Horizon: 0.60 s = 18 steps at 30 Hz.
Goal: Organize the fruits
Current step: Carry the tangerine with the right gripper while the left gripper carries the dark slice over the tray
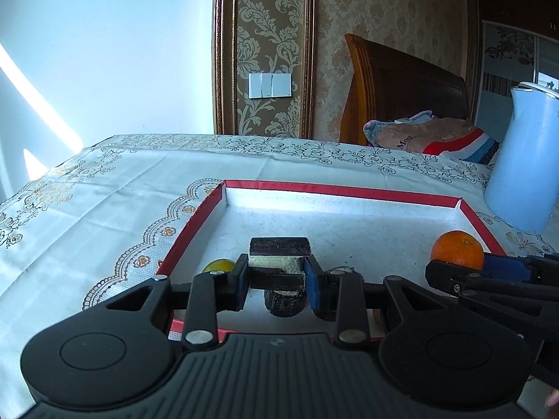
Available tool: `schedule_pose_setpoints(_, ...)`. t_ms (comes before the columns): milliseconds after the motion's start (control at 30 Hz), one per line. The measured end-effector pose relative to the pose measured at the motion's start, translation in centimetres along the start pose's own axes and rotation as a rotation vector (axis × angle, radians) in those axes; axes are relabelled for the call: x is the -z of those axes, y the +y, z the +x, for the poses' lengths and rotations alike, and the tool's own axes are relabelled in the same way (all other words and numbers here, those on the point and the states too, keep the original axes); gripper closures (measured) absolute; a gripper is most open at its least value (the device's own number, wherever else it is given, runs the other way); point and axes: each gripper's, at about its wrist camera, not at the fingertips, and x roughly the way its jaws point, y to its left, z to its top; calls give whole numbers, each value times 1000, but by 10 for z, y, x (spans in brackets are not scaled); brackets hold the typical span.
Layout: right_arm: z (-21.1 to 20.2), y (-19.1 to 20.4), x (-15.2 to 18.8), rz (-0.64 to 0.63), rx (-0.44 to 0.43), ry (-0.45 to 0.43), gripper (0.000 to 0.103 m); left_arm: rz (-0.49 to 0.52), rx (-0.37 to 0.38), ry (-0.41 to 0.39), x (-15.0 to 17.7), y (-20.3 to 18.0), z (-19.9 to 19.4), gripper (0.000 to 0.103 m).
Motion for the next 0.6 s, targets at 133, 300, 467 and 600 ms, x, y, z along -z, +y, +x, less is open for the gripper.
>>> schedule_pose_setpoints(133,2,-1,0,-1,-3,3,65,1,0,6,0,0,5,71)
schedule_pose_setpoints(300,5,0,-2,-6,-12,-2,65,0,10,5,-1,-1,7,71)
schedule_pose_setpoints(467,8,0,-1,-5,-23,2,65,3,23,13,-1,-2,10,71)
schedule_pose_setpoints(600,12,-4,2,14,-47,18,65,12,27,12,-1,-4,12,71)
